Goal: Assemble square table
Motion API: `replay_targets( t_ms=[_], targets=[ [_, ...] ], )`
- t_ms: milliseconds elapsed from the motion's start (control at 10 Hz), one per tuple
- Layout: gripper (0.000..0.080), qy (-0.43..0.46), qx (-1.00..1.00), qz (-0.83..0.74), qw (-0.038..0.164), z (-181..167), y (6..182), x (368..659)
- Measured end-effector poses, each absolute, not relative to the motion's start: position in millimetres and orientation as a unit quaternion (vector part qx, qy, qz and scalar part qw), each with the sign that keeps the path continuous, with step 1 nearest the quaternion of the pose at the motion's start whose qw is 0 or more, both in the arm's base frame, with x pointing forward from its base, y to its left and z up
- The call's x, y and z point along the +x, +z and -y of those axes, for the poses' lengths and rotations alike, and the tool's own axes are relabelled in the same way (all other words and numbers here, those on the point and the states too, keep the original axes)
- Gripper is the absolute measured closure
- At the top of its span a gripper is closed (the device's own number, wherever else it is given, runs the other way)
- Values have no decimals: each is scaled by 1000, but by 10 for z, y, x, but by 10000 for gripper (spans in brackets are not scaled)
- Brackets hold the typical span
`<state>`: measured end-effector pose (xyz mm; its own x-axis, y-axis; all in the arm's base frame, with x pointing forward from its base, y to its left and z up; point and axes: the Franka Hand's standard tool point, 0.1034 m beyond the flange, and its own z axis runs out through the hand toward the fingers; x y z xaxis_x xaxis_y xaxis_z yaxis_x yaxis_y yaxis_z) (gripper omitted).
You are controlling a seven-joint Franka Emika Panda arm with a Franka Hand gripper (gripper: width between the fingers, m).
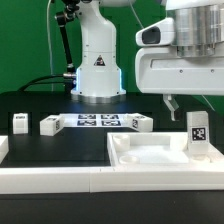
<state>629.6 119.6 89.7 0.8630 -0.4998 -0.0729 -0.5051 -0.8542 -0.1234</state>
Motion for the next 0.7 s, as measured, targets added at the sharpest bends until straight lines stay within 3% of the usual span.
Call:
replay_targets(
  t_ms=[600,700],
  targets=[
    [151,4,-995,-73,71,-1128,883,6299],
    [288,5,-994,-80,71,-1131,882,6298]
  ],
)
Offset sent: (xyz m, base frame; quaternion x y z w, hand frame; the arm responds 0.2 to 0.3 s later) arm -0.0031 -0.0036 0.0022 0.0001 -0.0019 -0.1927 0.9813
